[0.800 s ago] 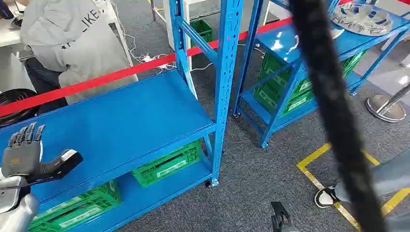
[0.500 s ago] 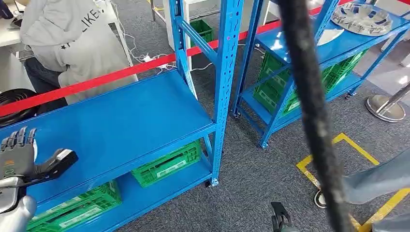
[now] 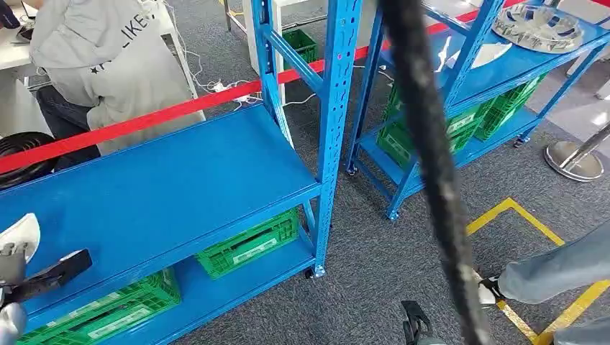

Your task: Take the parts from the cabinet and place them on the table.

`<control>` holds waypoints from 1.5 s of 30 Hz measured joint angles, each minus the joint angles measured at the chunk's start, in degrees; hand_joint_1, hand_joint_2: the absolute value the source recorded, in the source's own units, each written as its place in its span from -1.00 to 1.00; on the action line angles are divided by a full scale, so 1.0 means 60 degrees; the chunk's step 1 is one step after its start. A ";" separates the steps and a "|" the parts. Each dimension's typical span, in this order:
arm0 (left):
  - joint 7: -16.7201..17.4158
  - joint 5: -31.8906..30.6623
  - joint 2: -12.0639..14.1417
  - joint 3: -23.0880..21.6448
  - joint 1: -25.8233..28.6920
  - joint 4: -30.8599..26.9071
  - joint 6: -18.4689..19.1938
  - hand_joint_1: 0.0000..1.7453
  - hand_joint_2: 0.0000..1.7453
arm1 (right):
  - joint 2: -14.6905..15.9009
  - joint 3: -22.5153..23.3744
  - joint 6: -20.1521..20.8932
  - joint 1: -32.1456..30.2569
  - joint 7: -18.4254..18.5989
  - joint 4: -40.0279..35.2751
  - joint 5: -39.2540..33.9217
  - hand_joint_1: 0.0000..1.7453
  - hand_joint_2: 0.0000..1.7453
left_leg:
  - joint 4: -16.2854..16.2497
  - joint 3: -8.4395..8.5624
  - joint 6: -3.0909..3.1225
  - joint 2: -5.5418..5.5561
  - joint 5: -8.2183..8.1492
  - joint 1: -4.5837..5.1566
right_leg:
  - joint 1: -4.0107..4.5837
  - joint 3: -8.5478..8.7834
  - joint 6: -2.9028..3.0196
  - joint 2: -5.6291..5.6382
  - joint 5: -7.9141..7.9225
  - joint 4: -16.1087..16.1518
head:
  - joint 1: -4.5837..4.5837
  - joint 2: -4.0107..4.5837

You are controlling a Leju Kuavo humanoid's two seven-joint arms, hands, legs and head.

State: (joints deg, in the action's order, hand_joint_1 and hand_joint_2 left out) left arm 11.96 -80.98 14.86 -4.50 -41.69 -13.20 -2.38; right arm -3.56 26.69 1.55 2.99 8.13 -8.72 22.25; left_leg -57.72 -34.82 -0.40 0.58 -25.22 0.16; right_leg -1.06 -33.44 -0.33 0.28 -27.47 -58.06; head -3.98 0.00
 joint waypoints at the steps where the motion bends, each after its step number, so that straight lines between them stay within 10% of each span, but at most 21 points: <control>1: 0.0011 0.0029 0.0058 -0.0003 0.0007 0.0000 0.0069 -1.00 -1.00 | 0.0000 0.0000 0.0007 0.0003 0.0000 0.0000 0.0007 -1.00 -1.00 | 0.0000 0.0002 0.0000 0.0001 0.0000 0.0000 | 0.0000 0.0001 0.0000 -0.0001 0.0000 0.0000 | -0.0003 0.0000; 7: -0.0073 0.0080 0.0200 0.0000 0.0062 0.0000 0.0109 -1.00 -1.00 | 0.0000 0.0000 0.0029 0.0001 -0.0007 0.0000 0.0000 -1.00 -1.00 | 0.0001 0.0018 -0.0003 -0.0001 0.0001 0.0000 | 0.0000 0.0012 0.0001 -0.0001 -0.0001 -0.0001 | 0.0000 0.0000; 8: -0.0113 0.0080 0.0208 0.0000 0.0065 0.0000 0.0102 -1.00 1.00 | 0.0000 0.0000 0.0029 0.0000 -0.0007 0.0000 0.0000 -1.00 -1.00 | 0.0001 0.0020 -0.0003 -0.0001 0.0002 0.0000 | 0.0000 0.0015 0.0001 -0.0001 0.0000 -0.0001 | 0.0004 0.0000; 31: -0.0769 -0.0040 0.0015 0.0000 0.0030 -0.0182 -0.1833 -1.00 1.00 | -0.0004 0.0160 0.0047 -0.0002 -0.0029 0.0000 0.0007 -1.00 -1.00 | 0.0005 0.0072 -0.0006 0.0000 0.0002 0.0001 | -0.0001 0.0057 0.0004 -0.0002 -0.0003 -0.0004 | 0.0000 0.0000; 32: -0.0881 -0.0026 0.0007 0.0000 0.0013 -0.0186 -0.1836 -1.00 -1.00 | -0.0004 0.0164 0.0047 -0.0001 -0.0029 0.0000 0.0025 -1.00 -1.00 | 0.0005 0.0074 -0.0006 0.0000 0.0002 0.0001 | -0.0001 0.0059 0.0004 -0.0002 -0.0003 -0.0004 | 0.0000 0.0000; 40: -0.1206 0.0106 -0.0066 0.0000 0.0113 -0.0149 -0.1811 -1.00 -1.00 | -0.0004 0.0164 0.0040 0.0001 -0.0025 0.0000 0.0069 -1.00 -1.00 | 0.0005 0.0061 -0.0009 -0.0002 0.0005 0.0000 | 0.0000 0.0048 0.0005 -0.0001 -0.0003 -0.0007 | 0.0000 0.0000; 41: -0.1231 0.0157 -0.0080 0.0000 0.0121 -0.0146 -0.1822 -1.00 1.00 | -0.0004 0.0164 0.0036 0.0001 -0.0026 0.0000 0.0069 -1.00 -1.00 | 0.0005 0.0058 -0.0009 -0.0002 0.0005 0.0000 | 0.0000 0.0045 0.0005 -0.0001 -0.0003 -0.0007 | 0.0000 0.0000; 45: -0.1439 0.0386 -0.0117 0.0026 0.0128 -0.0149 -0.2033 -1.00 1.00 | -0.0004 0.0164 0.0036 0.0004 -0.0026 0.0000 0.0076 -1.00 -1.00 | 0.0005 0.0049 -0.0009 -0.0001 0.0004 0.0002 | -0.0002 0.0038 0.0005 -0.0002 -0.0003 -0.0007 | 0.0004 0.0000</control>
State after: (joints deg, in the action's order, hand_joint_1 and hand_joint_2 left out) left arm 3.32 -78.66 14.16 -4.35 -40.92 -14.10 -14.58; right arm -3.59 27.67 1.77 3.01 7.98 -8.72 22.71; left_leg -57.69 -34.52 -0.46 0.57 -25.20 0.17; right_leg -1.07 -33.21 -0.30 0.27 -27.49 -58.10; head -3.96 0.00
